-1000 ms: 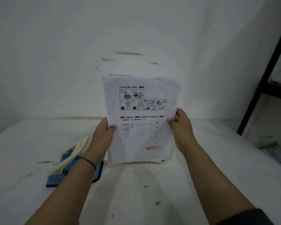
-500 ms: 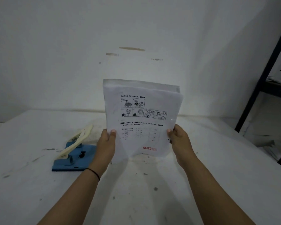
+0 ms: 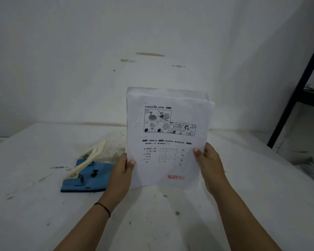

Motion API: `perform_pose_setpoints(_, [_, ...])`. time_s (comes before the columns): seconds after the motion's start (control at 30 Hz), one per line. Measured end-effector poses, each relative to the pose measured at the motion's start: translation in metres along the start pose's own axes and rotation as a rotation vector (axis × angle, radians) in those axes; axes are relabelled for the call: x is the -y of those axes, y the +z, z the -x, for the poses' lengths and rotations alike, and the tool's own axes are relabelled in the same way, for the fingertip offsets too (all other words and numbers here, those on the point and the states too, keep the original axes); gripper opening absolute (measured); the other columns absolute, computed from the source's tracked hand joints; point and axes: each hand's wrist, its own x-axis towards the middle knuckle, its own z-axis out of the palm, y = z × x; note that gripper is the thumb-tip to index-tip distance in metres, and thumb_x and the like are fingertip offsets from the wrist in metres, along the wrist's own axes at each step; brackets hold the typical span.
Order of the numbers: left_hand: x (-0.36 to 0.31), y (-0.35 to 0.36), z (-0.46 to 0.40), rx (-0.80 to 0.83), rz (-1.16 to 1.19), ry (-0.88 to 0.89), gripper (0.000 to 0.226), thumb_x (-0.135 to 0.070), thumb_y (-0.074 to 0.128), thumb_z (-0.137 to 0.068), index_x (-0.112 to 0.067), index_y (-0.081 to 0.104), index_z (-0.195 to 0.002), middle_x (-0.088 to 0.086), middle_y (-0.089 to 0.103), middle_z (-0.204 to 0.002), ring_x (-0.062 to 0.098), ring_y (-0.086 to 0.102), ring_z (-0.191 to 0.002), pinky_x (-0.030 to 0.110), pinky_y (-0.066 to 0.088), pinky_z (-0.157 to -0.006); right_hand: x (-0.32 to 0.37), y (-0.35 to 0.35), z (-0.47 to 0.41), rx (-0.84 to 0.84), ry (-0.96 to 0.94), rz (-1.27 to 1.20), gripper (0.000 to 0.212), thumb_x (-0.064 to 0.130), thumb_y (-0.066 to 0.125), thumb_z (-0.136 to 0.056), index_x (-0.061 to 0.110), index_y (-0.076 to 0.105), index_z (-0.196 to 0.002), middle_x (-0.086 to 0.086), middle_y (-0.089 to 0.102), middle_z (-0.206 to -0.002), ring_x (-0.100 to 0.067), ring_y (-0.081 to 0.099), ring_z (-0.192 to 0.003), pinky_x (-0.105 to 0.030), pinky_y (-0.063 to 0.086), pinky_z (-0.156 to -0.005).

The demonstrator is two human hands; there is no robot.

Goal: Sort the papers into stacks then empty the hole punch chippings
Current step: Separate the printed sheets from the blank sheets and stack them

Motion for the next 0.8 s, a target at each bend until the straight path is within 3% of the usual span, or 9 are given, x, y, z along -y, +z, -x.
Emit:
perform_pose_setpoints(0.07, [-0.002, 0.0, -0.003, 0.006, 0.031, 0.012, 0.014, -0.018, 0.039, -0.098, -0.011, 0.051, -0.102, -0.003, 0.056, -0.098, 0.008, 0.05, -0.088, 0.022, 0.041, -0.077, 0.005, 0.0, -0.003, -0.005, -0.02, 0.001, 0.021, 0.016, 0.046, -0.096, 0.027, 0.058, -0.111, 0.006, 0.067, -0.11, -0.015, 0.064, -0.1, -0.029, 0.052, -0.077])
perform_pose_setpoints(0.2, [-0.002, -0.003, -0.009, 0.008, 0.043, 0.006, 0.024, -0.021, 0.036, -0.099, -0.001, 0.047, -0.105, 0.009, 0.055, -0.1, 0.013, 0.05, -0.087, 0.025, 0.043, -0.076, 0.009, -0.001, -0.006, 0.016, -0.063, -0.016, 0.024, 0.016, 0.048, -0.096, 0.028, 0.056, -0.115, 0.006, 0.065, -0.115, -0.012, 0.063, -0.103, -0.03, 0.051, -0.081])
perform_pose_setpoints(0.3, [0.006, -0.002, -0.004, 0.053, 0.022, -0.029, 0.013, -0.022, 0.039, -0.098, -0.016, 0.05, -0.102, -0.007, 0.059, -0.1, -0.001, 0.056, -0.087, 0.009, 0.047, -0.068, -0.002, -0.001, -0.001, 0.047, -0.041, -0.01, 0.024, 0.015, 0.046, -0.097, 0.025, 0.056, -0.115, 0.002, 0.065, -0.117, -0.018, 0.063, -0.106, -0.038, 0.053, -0.086])
perform_pose_setpoints(0.37, [0.012, -0.001, 0.001, 0.045, -0.015, -0.039, 0.01, -0.018, 0.043, -0.097, -0.026, 0.048, -0.096, -0.003, 0.059, -0.096, -0.014, 0.055, -0.081, 0.001, 0.043, -0.064, -0.007, 0.001, 0.002, 0.057, -0.037, 0.02, 0.025, 0.013, 0.044, -0.097, 0.026, 0.058, -0.114, 0.002, 0.066, -0.116, -0.02, 0.064, -0.105, -0.04, 0.053, -0.087])
perform_pose_setpoints(0.43, [0.013, 0.0, 0.001, 0.01, -0.042, -0.033, 0.011, -0.014, 0.043, -0.097, -0.018, 0.051, -0.103, 0.0, 0.057, -0.097, -0.013, 0.054, -0.083, -0.003, 0.039, -0.062, -0.008, 0.003, 0.002, 0.021, -0.047, 0.046, 0.026, 0.012, 0.044, -0.096, 0.025, 0.06, -0.112, 0.003, 0.068, -0.112, -0.019, 0.065, -0.102, -0.039, 0.053, -0.086])
perform_pose_setpoints(0.53, [0.01, -0.002, -0.001, 0.017, -0.041, -0.016, 0.02, -0.014, 0.043, -0.097, -0.032, 0.05, -0.102, -0.021, 0.056, -0.097, -0.012, 0.052, -0.087, 0.0, 0.041, -0.065, -0.003, 0.006, -0.003, -0.045, -0.066, 0.075, 0.022, 0.013, 0.046, -0.095, 0.025, 0.063, -0.104, 0.005, 0.07, -0.103, -0.016, 0.066, -0.093, -0.034, 0.054, -0.079])
perform_pose_setpoints(0.63, [0.002, -0.007, -0.003, 0.024, -0.036, -0.031, 0.016, -0.015, 0.046, -0.095, -0.03, 0.052, -0.095, -0.019, 0.059, -0.094, 0.001, 0.056, -0.088, 0.012, 0.044, -0.068, 0.002, 0.004, -0.007, -0.065, -0.064, 0.125, 0.021, 0.015, 0.049, -0.094, 0.03, 0.063, -0.09, 0.008, 0.07, -0.096, -0.013, 0.067, -0.086, -0.031, 0.053, -0.071])
perform_pose_setpoints(0.73, [-0.005, -0.013, 0.001, 0.023, -0.029, -0.023, 0.022, -0.016, 0.05, -0.094, -0.038, 0.053, -0.091, -0.022, 0.061, -0.094, -0.015, 0.057, -0.082, 0.004, 0.044, -0.063, 0.004, 0.003, -0.009, -0.066, -0.017, 0.138, 0.02, 0.017, 0.052, -0.093, 0.031, 0.064, -0.084, 0.01, 0.071, -0.091, -0.011, 0.068, -0.081, -0.029, 0.053, -0.067])
perform_pose_setpoints(0.8, [-0.007, -0.019, 0.005, -0.012, -0.008, -0.048, 0.023, -0.015, 0.052, -0.092, -0.038, 0.05, -0.09, -0.024, 0.06, -0.093, -0.017, 0.057, -0.078, 0.001, 0.042, -0.06, 0.002, 0.005, -0.008, -0.071, 0.034, 0.131, 0.019, 0.015, 0.054, -0.091, 0.026, 0.065, -0.081, 0.008, 0.072, -0.087, -0.011, 0.068, -0.077, -0.027, 0.051, -0.063])
